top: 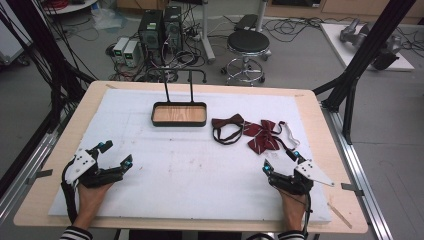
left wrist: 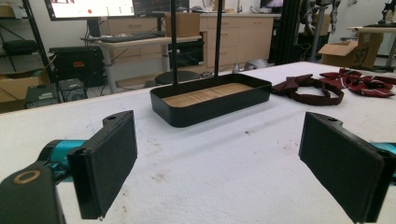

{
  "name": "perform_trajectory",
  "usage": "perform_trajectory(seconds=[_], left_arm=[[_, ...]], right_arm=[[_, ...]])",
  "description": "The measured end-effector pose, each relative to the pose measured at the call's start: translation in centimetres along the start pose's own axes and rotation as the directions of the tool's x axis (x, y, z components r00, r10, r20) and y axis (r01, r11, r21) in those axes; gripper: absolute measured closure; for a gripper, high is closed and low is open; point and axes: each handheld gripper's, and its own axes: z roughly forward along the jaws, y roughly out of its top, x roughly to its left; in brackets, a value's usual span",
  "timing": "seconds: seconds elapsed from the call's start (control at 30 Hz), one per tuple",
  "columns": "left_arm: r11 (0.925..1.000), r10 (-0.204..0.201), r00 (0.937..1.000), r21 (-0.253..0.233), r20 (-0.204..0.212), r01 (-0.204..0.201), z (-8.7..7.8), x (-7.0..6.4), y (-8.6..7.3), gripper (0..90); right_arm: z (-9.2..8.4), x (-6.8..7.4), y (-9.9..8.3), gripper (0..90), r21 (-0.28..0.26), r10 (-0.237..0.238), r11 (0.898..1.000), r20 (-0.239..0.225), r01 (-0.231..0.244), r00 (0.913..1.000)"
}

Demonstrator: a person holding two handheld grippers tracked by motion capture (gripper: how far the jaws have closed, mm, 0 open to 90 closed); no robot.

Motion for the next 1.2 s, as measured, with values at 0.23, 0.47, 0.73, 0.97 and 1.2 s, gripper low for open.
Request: perform_trajectory(seconds=[0.23,0.47,0.73,0.97,1.2], left_arm=[[1.0,0.003,1.0,-0.001,-0.002,-0.003,-0.01,-0.06,-0.01,12.0],[1.0,0.002,1.0,0.0,0.0,-0.002,-0.01,-0.02,0.01,12.0],[1.0,0.002,1.0,0.001,0.001,-0.002,-0.01,0.02,0.0,12.0],[1.0,0.0,1.0,0.002,0.0,0.0,-0.02,0.01,0.0,12.0],[1.0,-0.001,1.0,0.001,0.001,0.001,-0.03,0.03,0.0,12.0]], right_arm=[[0.0,-0.06,0.0,9.3,0.002,0.003,1.0,0.002,-0.003,1.0],[0.16,0.1,0.07,9.4,0.015,-0.014,1.0,0.01,0.014,0.9998],[0.17,0.11,0.06,9.4,0.017,-0.009,1.0,0.013,0.009,0.9999],[0.16,0.15,0.06,9.4,0.018,-0.012,1.0,0.009,0.012,0.9999],[0.15,0.26,0.06,9.3,0.018,-0.021,1.0,0.014,0.021,0.9997]])
